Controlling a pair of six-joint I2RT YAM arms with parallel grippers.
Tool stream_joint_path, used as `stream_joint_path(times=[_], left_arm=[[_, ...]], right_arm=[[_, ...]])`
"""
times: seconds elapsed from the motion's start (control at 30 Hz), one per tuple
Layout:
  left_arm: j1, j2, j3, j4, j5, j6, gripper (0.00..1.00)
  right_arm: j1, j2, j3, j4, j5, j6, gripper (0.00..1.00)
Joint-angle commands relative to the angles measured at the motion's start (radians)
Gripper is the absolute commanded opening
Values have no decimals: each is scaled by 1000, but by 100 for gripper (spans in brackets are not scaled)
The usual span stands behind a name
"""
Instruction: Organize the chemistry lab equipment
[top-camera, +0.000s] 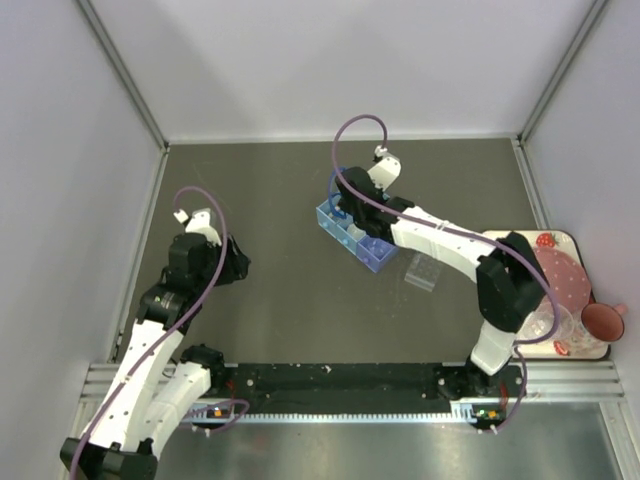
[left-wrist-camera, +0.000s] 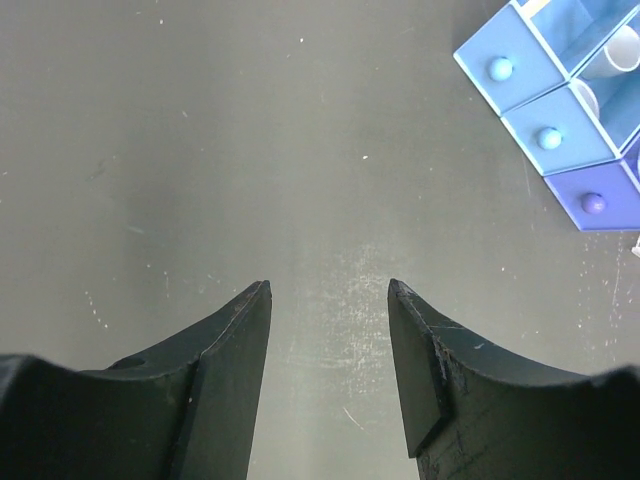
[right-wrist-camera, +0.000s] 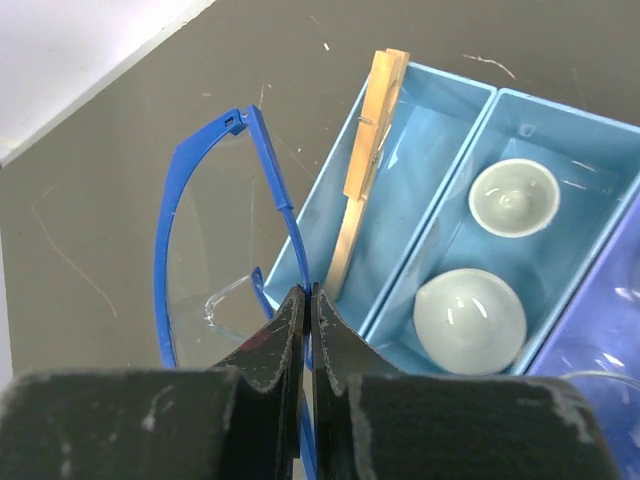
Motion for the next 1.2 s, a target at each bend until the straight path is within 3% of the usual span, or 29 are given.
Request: stream_joint_path(times=[0.0,0.33,0.67,1.17], left_arm=[[-10,-5,-8,77,35,16,55],[-34,3,-9,79,49,23,55],[-44,9,-11,85,56,24,55],[-67,-8,-9,77,50,27,55]], right_arm=[[-14,66,94,10,52,106,0],[-34,173,154,-83,224,362,0],[-32,272,234,-289,174,646,0],[32,321,286,-373,229,718,0]])
